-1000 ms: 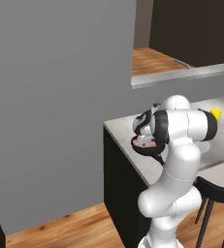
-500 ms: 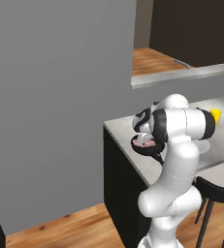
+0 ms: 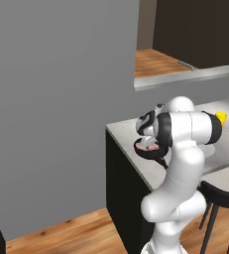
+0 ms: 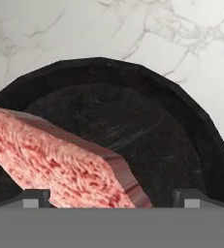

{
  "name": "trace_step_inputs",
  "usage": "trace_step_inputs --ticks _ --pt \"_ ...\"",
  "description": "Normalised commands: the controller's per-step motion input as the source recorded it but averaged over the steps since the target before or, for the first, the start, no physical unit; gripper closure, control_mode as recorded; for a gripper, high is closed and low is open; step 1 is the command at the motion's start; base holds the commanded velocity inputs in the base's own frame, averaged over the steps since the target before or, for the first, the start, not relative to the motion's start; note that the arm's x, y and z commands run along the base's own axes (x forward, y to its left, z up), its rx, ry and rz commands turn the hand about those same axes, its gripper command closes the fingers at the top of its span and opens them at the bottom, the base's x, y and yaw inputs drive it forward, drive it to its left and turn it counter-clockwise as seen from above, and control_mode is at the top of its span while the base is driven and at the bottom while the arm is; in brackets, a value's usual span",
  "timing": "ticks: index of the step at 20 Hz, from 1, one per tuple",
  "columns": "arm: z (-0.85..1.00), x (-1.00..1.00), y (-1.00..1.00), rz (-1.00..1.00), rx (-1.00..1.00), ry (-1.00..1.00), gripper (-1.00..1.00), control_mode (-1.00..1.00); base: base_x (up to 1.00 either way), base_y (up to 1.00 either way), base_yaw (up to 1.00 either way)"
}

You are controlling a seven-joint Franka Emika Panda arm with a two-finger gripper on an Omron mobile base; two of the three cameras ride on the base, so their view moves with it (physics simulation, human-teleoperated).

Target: Pick up the pan with the steak in it and place it on the dining table. Then place the steak on the plate.

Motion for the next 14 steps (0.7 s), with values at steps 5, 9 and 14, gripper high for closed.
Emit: trace_step_inputs --ticks 5,9,14 --pt "-0.06 -0.27 0.09 0.04 -0.05 -0.05 -1.00 -1.00 0.00 0.00 0.00" --pt "0.00 0.00 0.00 0.00 0.00 0.00 -1.00 -1.00 0.00 0.00 0.00" --pt "0.00 0.10 0.02 0.00 0.00 0.00 -1.00 -1.00 0.00 0.00 0.00"
